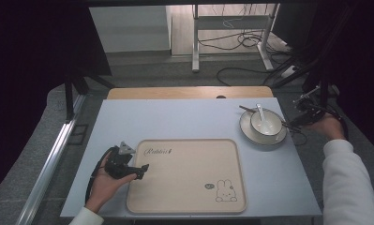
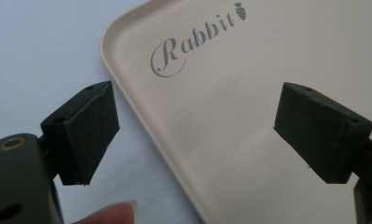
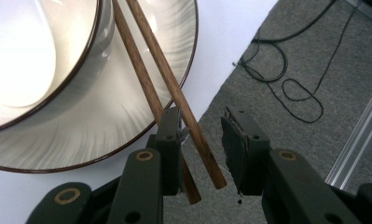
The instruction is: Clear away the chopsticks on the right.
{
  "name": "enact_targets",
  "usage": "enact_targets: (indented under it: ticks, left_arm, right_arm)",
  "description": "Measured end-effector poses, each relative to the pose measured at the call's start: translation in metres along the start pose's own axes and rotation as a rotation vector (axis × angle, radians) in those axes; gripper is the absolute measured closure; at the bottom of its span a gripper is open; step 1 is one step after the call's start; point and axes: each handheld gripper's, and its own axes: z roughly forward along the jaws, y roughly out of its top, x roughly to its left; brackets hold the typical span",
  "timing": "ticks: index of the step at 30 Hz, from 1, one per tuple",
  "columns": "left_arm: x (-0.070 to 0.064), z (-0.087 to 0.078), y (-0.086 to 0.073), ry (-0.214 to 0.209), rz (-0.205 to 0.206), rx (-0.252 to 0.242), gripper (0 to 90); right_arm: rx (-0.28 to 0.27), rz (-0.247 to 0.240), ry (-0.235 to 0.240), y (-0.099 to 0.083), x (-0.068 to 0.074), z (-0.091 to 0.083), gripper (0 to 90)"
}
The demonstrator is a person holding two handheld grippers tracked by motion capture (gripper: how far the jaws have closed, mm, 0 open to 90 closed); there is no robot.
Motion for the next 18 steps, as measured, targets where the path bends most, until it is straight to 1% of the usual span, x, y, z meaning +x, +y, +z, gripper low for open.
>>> enact_targets:
  ticks: [3,4,9,15,16,18]
  left_arm:
    - [0.000,0.001,0.000,-0.001,0.003,0.005,13.7]
    - [-0.001,0.001,0.000,-0.001,0.004,0.009,13.7]
    - [-0.001,0.002,0.000,-0.003,0.009,0.017,13.5]
    - [-0.001,0.003,0.000,-0.002,0.008,0.023,13.5]
    - [-0.001,0.003,0.000,-0.002,0.009,0.025,13.5]
    - [0.000,0.004,0.000,-0.002,0.009,0.026,13.5]
  right_arm:
    - [0.001,0.000,0.006,0.000,-0.001,0.001,67.4]
    - [0.008,-0.004,0.017,0.000,-0.002,0.003,67.4]
    - [0.025,-0.021,0.023,0.002,-0.003,0.006,68.2]
    - [0.042,-0.045,0.040,0.004,-0.003,0.011,71.7]
    - [0.053,-0.059,0.040,0.004,-0.003,0.015,73.4]
    - [0.053,-0.067,0.041,0.004,-0.002,0.016,75.5]
